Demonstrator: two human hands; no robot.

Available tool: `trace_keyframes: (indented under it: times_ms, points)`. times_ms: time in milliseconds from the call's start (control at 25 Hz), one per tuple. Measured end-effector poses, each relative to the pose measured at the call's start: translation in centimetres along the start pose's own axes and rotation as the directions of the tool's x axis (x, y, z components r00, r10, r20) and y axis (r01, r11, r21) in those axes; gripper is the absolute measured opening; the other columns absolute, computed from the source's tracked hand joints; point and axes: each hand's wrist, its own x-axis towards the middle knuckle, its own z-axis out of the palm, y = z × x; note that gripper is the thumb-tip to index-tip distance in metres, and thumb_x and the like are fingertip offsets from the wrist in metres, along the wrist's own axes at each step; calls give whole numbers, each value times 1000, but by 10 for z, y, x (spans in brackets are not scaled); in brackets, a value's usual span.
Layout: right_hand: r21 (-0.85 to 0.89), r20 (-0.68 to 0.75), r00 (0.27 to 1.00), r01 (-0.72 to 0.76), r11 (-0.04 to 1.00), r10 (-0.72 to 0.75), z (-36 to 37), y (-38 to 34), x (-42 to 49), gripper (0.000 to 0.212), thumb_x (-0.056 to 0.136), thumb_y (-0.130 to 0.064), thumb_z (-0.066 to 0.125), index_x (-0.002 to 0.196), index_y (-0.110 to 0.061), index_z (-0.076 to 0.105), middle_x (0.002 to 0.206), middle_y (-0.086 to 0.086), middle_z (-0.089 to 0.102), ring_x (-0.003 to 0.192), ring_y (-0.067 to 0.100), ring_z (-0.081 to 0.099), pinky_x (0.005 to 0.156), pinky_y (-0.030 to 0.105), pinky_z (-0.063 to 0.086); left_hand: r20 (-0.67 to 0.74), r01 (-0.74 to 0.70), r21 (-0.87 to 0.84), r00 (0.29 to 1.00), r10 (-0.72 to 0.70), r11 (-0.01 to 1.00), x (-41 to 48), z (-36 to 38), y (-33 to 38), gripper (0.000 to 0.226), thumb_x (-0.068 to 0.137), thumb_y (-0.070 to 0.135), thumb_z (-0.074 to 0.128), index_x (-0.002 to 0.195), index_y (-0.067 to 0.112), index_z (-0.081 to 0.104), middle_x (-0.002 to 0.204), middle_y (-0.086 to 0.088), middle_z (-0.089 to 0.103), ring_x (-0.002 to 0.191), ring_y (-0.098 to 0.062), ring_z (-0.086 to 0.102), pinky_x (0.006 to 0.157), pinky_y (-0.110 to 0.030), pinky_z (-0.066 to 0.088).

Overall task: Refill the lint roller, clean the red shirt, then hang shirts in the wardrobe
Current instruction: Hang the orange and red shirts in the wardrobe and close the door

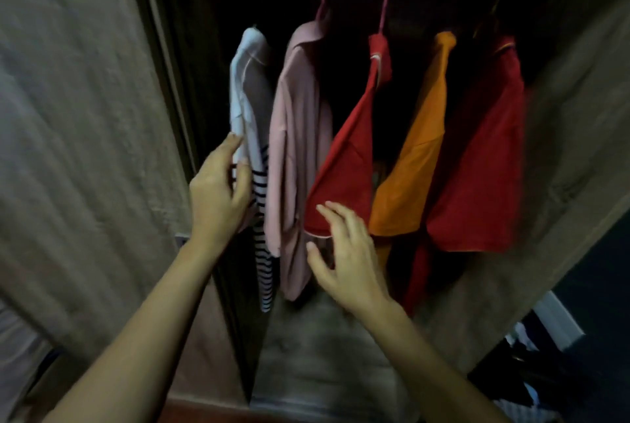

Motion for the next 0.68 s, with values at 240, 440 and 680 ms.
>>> trace_keyframes:
  times_ms: [240, 440, 680]
  points:
    - [-176, 472, 864, 290, 941, -178, 131, -74, -21, 66, 79, -48, 50, 131, -7, 49, 134, 9, 55, 125, 22, 50, 105, 38, 39, 329, -390, 304, 899, 288, 869, -21, -61, -96, 53, 94, 24, 44, 141, 3, 32, 148, -17, 33, 139, -27, 24, 110, -42, 26]
    - [-295, 711, 680, 519, 802, -179, 207, -107, -14, 67, 66, -56, 66, 115, -11, 64, 115, 4, 67, 113, 19, 60, 102, 34, 42, 483, -446, 380, 843, 238, 810, -4, -96, -146, 59, 95, 33, 35, 143, 1, 25, 152, -16, 22, 140, -25, 13, 110, -42, 17]
    - [-436, 840, 531, 783, 443, -111, 240, -107, -1, 50, 94, -34, 37, 135, -5, 41, 135, 10, 46, 130, 27, 37, 117, 39, 12, 603, -599, 354, 734, 314, 719, 16, -99, -179, 59, 94, 35, 36, 143, 5, 28, 152, -14, 26, 139, -25, 12, 110, -43, 19]
